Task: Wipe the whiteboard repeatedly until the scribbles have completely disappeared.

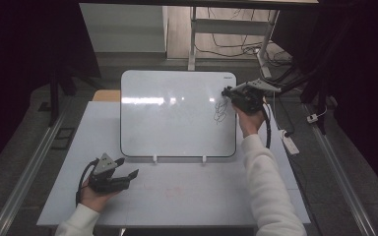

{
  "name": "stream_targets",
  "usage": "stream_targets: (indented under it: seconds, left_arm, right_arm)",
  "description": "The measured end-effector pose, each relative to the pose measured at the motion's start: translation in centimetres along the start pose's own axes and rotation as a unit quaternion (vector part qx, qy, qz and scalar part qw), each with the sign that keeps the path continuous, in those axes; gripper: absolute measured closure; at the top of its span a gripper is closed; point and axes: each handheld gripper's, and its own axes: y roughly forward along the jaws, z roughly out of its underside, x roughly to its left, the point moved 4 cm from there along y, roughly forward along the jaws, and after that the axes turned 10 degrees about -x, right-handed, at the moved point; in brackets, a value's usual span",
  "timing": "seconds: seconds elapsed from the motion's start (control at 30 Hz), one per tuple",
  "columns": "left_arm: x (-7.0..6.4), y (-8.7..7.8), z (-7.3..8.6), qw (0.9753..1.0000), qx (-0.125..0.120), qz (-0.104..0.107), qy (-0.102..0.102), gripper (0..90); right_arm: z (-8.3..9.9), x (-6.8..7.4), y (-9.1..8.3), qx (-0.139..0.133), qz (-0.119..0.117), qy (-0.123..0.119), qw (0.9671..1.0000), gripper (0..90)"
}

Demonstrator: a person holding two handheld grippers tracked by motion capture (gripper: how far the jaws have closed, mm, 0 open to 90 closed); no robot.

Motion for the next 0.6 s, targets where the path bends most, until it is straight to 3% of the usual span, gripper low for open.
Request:
stream_targets:
  seconds: [0.03, 0.13, 0.17, 0.23, 0.3, 0.33, 0.4, 0.47, 0.53, 0.57, 0.6]
  left_arm:
    - [0.0, 0.0, 0.0, 1.0000, -0.001, 0.000, 0.000, 31.1]
    - [0.0, 0.1, 0.0, 1.0000, 0.003, 0.003, -0.001, 31.1]
    - [0.0, 0.2, 0.1, 1.0000, 0.005, 0.003, -0.001, 31.1]
    - [0.0, 0.2, 0.1, 1.0000, 0.006, 0.004, 0.001, 31.0]
    - [-0.1, 0.0, 0.1, 1.0000, 0.004, 0.004, 0.002, 31.0]
    - [-0.1, 0.0, 0.0, 1.0000, 0.003, 0.003, 0.001, 31.0]
    - [-0.1, 0.1, 0.1, 1.0000, 0.005, 0.004, 0.001, 31.0]
    - [0.0, 0.1, 0.1, 1.0000, 0.006, 0.004, 0.000, 31.0]
    - [0.1, 0.1, 0.1, 1.0000, 0.005, 0.004, -0.002, 31.0]
    - [0.1, 0.1, 0.1, 1.0000, 0.005, 0.003, -0.003, 31.0]
    - [0.0, 0.0, 0.1, 1.0000, 0.005, 0.004, -0.002, 30.9]
  right_arm:
    - [0.2, 0.3, 0.0, 0.001, -0.001, -0.001, 1.0000, 77.8]
    - [1.8, 2.3, 0.3, 0.040, -0.056, -0.021, 0.9974, 77.9]
    - [2.0, 2.6, 0.2, 0.042, -0.059, -0.026, 0.9971, 77.8]
    - [1.8, 2.0, 0.1, 0.036, -0.052, -0.013, 0.9979, 77.8]
    - [1.3, 1.1, -0.3, 0.015, -0.015, -0.006, 0.9998, 77.8]
    - [1.2, 0.9, -0.5, 0.008, -0.010, 0.002, 0.9999, 77.8]
    - [1.8, 1.4, -0.6, -0.001, -0.013, 0.019, 0.9997, 77.9]
    - [2.8, 2.7, -0.3, 0.021, -0.040, -0.003, 0.9990, 77.9]
    - [2.9, 2.8, -0.5, 0.024, -0.046, -0.015, 0.9985, 77.8]
    - [2.6, 2.3, -0.7, 0.019, -0.041, -0.007, 0.9990, 77.8]
    - [2.3, 1.6, -0.9, 0.009, -0.021, -0.005, 0.9997, 77.8]
